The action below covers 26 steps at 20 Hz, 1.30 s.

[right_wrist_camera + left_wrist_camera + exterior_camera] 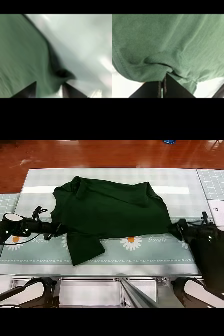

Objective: Fold the shirts.

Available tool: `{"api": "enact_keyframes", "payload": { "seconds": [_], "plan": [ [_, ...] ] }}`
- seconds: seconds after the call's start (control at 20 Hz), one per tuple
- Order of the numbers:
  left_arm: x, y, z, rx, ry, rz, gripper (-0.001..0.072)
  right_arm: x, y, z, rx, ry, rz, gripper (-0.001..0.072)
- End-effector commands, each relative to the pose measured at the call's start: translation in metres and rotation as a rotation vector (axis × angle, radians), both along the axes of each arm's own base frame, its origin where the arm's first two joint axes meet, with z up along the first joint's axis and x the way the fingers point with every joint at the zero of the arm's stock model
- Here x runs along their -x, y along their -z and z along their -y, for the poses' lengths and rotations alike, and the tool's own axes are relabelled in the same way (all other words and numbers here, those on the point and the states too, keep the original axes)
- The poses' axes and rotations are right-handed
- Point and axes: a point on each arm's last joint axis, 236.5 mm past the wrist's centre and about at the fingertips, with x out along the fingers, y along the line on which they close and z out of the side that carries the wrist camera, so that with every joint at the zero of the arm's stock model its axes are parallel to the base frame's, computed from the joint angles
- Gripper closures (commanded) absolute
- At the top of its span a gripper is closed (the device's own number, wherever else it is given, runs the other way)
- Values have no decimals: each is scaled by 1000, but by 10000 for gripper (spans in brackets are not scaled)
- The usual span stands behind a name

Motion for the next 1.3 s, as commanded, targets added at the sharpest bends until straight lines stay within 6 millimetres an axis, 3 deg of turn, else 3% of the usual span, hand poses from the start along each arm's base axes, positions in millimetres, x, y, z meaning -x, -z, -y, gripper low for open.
{"api": "enact_keyframes", "payload": {
  "seconds": [0.0, 0.05, 0.1, 0.2, 0.3, 0.4, 0.55, 0.7, 0.8, 0.85, 0.95, 1.1, 1.25],
  "plan": [
    [-1, -1, 0, -1, 3, 4, 687, -48, 3, -24, -15, -66, 39, 478],
    [-4, -3, -1, -1, 5, 12, 687, -60, -7, -35, -13, -128, 72, 672],
    [-15, -12, -8, -4, -6, 38, 687, -75, -24, -44, -19, -172, 122, 688],
    [-49, -50, -26, 0, -39, 118, 687, -115, -93, -60, -48, -282, 301, 689],
    [-92, -120, -41, 19, -33, 278, 687, -144, -158, -54, 13, -348, 403, 689],
    [-128, -212, -48, -4, 8, 493, 687, -164, -232, -43, 118, -386, 521, 689],
    [-147, -353, -51, -123, 67, 832, 687, -165, -367, -37, 287, -399, 782, 689],
    [-125, -485, -46, -354, 174, 1214, 687, -132, -485, -29, 531, -362, 1038, 689],
    [-93, -550, -44, -455, 157, 1365, 687, -94, -531, -27, 651, -337, 1121, 689],
    [-74, -572, -40, -493, 153, 1423, 687, -73, -547, -29, 700, -330, 1149, 689],
    [-33, -594, -34, -572, 138, 1477, 687, -29, -564, -25, 811, -316, 1156, 689],
    [23, -599, -35, -731, 64, 1459, 687, 33, -561, -22, 899, -304, 1079, 689],
    [76, -612, -19, -803, 66, 1519, 687, 76, -569, -26, 948, -272, 1107, 689]
  ]
}}
